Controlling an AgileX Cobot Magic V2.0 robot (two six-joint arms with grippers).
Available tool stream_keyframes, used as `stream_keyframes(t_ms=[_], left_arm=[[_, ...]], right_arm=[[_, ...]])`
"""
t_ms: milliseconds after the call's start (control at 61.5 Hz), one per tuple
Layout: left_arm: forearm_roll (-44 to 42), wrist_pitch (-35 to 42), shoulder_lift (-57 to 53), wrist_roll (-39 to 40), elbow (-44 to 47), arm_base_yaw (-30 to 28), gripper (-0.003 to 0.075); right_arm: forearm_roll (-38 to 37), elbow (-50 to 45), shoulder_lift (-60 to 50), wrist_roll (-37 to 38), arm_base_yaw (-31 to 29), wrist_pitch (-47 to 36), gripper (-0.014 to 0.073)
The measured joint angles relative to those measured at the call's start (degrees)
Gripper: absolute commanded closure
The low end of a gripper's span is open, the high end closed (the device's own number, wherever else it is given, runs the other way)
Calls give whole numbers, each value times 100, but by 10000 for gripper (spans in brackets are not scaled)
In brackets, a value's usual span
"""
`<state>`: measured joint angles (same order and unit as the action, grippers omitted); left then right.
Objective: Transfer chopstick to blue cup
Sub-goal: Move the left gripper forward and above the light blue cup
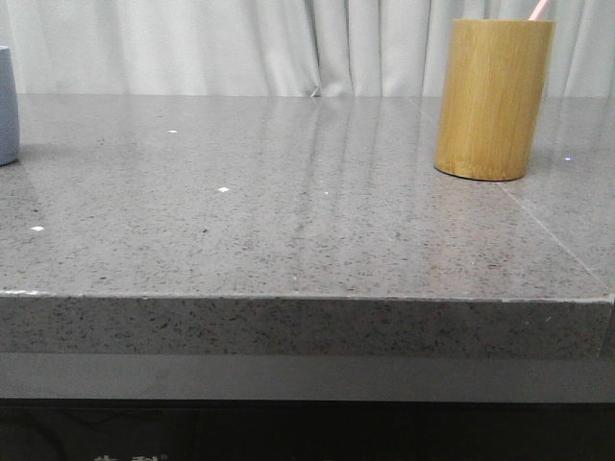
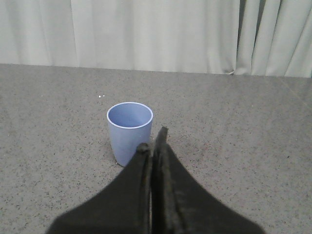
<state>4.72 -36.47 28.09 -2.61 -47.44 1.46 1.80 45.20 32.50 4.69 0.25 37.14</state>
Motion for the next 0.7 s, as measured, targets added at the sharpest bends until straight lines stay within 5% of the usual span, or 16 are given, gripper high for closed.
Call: stream_keyframes(t_ms=[260,488,602,700], left_arm=[[37,-18,477,0,0,0,738],[69,-41,779,0,0,0,733],[69,-44,875,-53,0,0,628],[78,-44,942,-141,0,0,424]], right_arm=[[53,0,594,-395,0,479,592],[337,0,763,-1146,259,718,180],[382,0,787,-1200,315,738,53],[405,0,791,-1214,326,738,44]])
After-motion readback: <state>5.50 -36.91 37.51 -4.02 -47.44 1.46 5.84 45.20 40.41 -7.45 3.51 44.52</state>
